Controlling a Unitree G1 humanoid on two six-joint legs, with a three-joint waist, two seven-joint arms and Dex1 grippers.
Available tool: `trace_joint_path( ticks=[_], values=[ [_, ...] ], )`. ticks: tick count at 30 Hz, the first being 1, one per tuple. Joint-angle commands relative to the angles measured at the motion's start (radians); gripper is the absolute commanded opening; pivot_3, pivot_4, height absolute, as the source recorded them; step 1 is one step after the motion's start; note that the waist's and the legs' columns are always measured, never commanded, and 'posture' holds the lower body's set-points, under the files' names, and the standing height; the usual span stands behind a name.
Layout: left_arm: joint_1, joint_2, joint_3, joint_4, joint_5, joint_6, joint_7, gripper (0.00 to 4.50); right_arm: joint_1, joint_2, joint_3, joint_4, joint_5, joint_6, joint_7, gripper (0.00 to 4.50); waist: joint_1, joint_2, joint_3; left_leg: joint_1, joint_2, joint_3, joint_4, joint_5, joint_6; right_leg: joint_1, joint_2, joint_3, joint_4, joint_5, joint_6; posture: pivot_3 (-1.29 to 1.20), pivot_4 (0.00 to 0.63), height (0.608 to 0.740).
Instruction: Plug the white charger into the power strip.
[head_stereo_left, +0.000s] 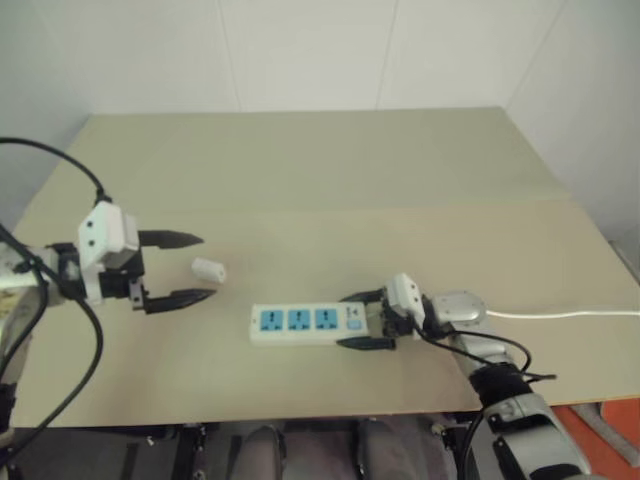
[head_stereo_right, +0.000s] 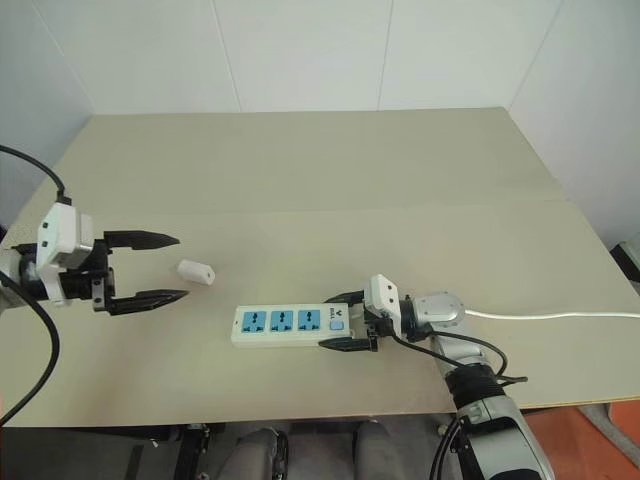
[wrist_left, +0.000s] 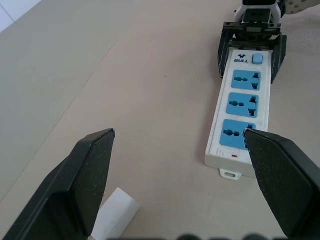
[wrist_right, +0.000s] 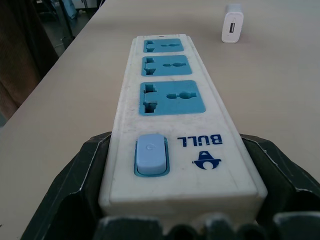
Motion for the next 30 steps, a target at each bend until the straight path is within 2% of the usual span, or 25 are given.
trace_joint_path(
  ticks=[1, 5, 11, 17, 22, 26, 30],
  values=[
    [-0.035, 0.032, 0.001, 0.035, 0.013, -0.023, -0.027, 4.50, -0.012, 0.006, -0.013, -0.008, 0.009, -0.024, -0.011, 3.40, 0.000, 0.000, 0.000, 0.000, 0.000, 0.000, 0.000, 0.000, 0.000, 0.000, 0.000, 0.000, 0.000, 0.000, 0.000, 0.00, 0.150, 0.740],
    [-0.072, 0.055, -0.031, 0.102, 0.065, -0.058, -0.051, 4.50, -0.015, 0.011, -0.010, -0.004, 0.006, -0.027, -0.015, 3.40, 0.000, 0.000, 0.000, 0.000, 0.000, 0.000, 0.000, 0.000, 0.000, 0.000, 0.000, 0.000, 0.000, 0.000, 0.000, 0.00, 0.150, 0.740],
    [-0.240, 0.103, -0.212, 0.299, 0.322, -0.204, -0.021, 4.50, -0.024, 0.020, -0.005, 0.006, 0.004, -0.026, -0.016, 3.40, 0.001, 0.000, 0.000, 0.001, 0.000, 0.000, 0.000, 0.000, -0.001, 0.000, 0.001, 0.000, 0.001, 0.000, 0.000, 0.00, 0.150, 0.740],
    [-0.461, 0.059, -0.377, 0.485, 0.455, -0.367, -0.123, 4.50, -0.028, 0.029, -0.002, 0.014, 0.002, -0.028, -0.019, 3.40, -0.001, 0.000, 0.000, 0.000, 0.000, 0.000, 0.000, 0.001, -0.001, 0.000, 0.001, 0.000, 0.001, 0.000, 0.000, 0.00, 0.150, 0.740],
    [-0.805, -0.037, -0.564, 0.815, 0.636, -0.640, -0.273, 4.50, -0.051, 0.048, -0.001, 0.047, -0.007, -0.037, -0.024, 3.40, 0.002, 0.000, 0.000, -0.002, 0.000, 0.000, 0.004, 0.001, -0.001, 0.000, 0.002, -0.001, 0.002, 0.000, 0.000, 0.00, 0.150, 0.740],
    [-1.004, -0.089, -0.735, 1.020, 0.679, -0.793, -0.323, 4.50, -0.048, 0.061, -0.004, 0.050, -0.009, -0.043, -0.032, 3.40, -0.003, -0.001, 0.000, -0.003, 0.000, 0.000, 0.007, 0.001, -0.001, 0.000, 0.002, -0.001, 0.003, 0.000, 0.000, 0.00, 0.150, 0.740],
    [-1.087, -0.133, -0.860, 1.140, 0.666, -0.863, -0.323, 4.50, -0.039, 0.062, -0.001, 0.041, -0.010, -0.039, -0.034, 3.40, -0.008, -0.001, 0.000, -0.003, 0.000, -0.001, 0.007, 0.000, 0.000, 0.000, 0.002, -0.001, 0.005, 0.000, 0.001, 0.00, 0.150, 0.740]
  ],
)
